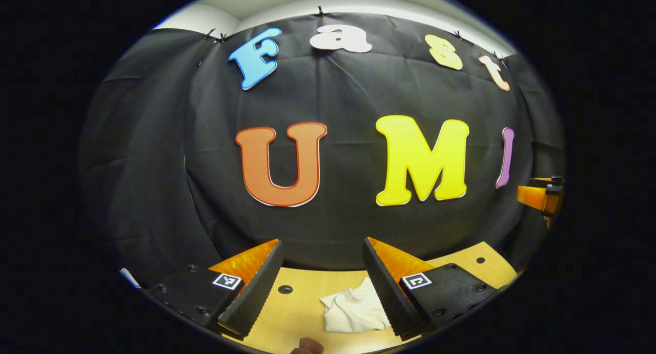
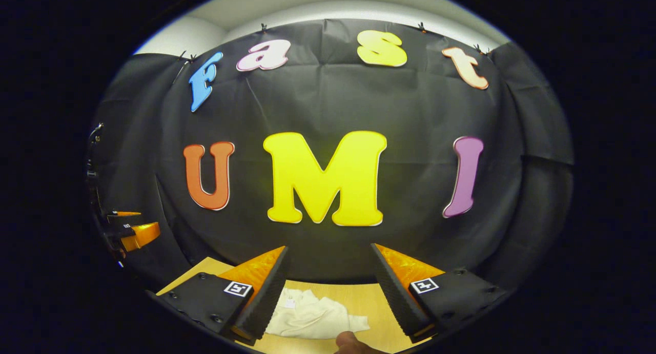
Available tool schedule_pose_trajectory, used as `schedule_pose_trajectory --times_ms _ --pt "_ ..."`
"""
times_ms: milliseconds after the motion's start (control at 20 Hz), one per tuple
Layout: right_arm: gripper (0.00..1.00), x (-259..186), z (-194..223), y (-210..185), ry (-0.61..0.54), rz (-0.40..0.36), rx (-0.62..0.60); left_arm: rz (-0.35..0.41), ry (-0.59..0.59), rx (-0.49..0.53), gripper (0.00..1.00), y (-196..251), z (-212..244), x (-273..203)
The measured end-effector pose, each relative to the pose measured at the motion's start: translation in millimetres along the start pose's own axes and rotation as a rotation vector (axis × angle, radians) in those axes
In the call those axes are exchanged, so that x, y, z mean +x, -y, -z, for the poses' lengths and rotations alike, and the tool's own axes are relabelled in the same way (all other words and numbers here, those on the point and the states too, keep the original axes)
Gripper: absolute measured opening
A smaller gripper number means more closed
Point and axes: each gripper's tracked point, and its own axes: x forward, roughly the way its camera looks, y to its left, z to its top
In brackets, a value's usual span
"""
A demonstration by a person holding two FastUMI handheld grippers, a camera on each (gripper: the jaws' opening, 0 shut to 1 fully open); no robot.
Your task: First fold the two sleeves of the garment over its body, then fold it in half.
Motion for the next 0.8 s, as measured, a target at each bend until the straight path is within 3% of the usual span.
schedule_pose_trajectory --times_ms 250,500,800 --pt "0.92 -75.0 -12.3 12.3 0.033 0.041 0.024 0.037 0.022 -0.053 0.98 8.9 -25.1 -62.3" --pt "0.96 -147.5 0.8 24.4 0.069 0.098 0.041 0.015 0.009 -0.079 0.99 7.3 -4.0 -124.8" --pt "0.92 -204.5 20.0 15.7 0.065 0.126 0.054 0.010 0.066 -0.011 0.98 7.5 -7.8 -175.2"
